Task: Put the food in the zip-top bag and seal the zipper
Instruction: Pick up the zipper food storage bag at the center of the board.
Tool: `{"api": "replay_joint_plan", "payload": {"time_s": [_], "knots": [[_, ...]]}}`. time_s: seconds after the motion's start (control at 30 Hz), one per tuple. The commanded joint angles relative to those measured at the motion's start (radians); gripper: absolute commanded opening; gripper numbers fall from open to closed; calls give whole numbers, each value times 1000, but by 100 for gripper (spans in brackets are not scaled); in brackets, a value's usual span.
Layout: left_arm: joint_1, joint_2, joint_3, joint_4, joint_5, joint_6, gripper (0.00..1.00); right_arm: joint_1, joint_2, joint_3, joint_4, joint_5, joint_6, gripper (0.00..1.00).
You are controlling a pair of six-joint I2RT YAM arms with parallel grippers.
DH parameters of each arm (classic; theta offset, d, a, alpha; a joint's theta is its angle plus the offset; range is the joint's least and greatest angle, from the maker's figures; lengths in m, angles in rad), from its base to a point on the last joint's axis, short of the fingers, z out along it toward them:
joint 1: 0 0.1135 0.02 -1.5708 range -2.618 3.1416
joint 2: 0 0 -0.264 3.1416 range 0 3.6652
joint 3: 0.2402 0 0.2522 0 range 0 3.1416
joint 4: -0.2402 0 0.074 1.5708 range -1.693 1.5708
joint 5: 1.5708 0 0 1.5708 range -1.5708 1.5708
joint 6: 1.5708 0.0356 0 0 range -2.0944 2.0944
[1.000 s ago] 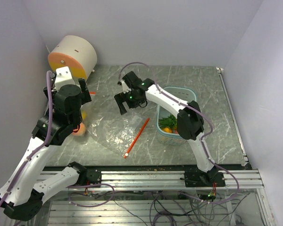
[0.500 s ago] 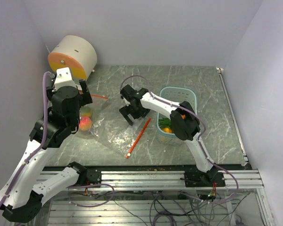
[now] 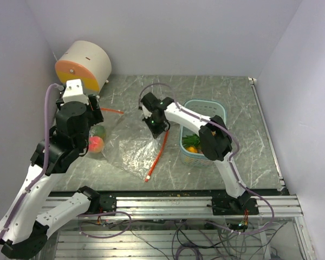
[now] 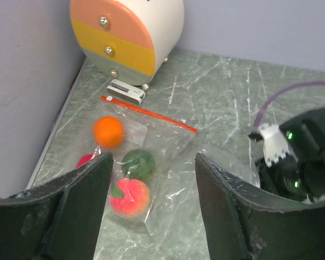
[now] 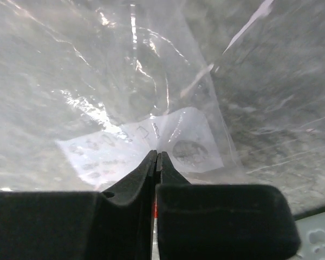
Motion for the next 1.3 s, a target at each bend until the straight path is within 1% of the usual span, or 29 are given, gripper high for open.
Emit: {"api": "replay_joint_plan", "payload": {"time_s": [0.0,0.07,0.13,0.17,0.2,0.3,0.4,0.43,0.5,0.6,0.67,0.73,0.8,0.9,0.97,1.07,1.17,1.27], "knots": [[8,-56,-14,41,117,7,71,-97,-84,121,12,-177,102,0],[8,-69,-28,52,176,-8,67,-141,-124,109,70,-272,181,0],[8,-75,-43,67,257,-19,66,-172,-166,82,133,-331,248,0],[9,-76,-54,78,315,-21,67,-182,-184,71,161,-350,278,0],[9,-78,-66,92,367,-19,70,-192,-198,61,186,-372,305,0],[8,-85,-126,156,512,-18,81,-212,-234,41,273,-443,386,0],[7,-91,-201,271,640,-9,95,-216,-244,47,323,-500,449,0],[7,-86,-226,313,683,-6,99,-217,-249,47,337,-512,468,0],[8,-56,-253,375,748,4,100,-217,-259,48,358,-526,500,0],[7,27,-246,423,807,16,100,-218,-271,61,382,-535,541,0],[8,72,-239,466,804,5,100,-218,-271,70,399,-540,568,0],[7,91,-265,532,767,-20,100,-218,-271,79,406,-536,584,0],[7,114,-287,584,774,-17,100,-218,-271,85,421,-532,603,0],[1,170,-281,589,819,-18,99,-217,-269,114,434,-528,627,0],[-14,192,-287,604,823,-27,100,-218,-256,144,430,-522,634,0],[-40,222,-287,604,807,-14,99,-219,-243,182,422,-516,637,0],[-68,272,-264,555,785,4,100,-218,-231,209,416,-522,644,0],[-84,297,-259,550,725,-2,95,-218,-234,211,415,-526,648,0]]}}
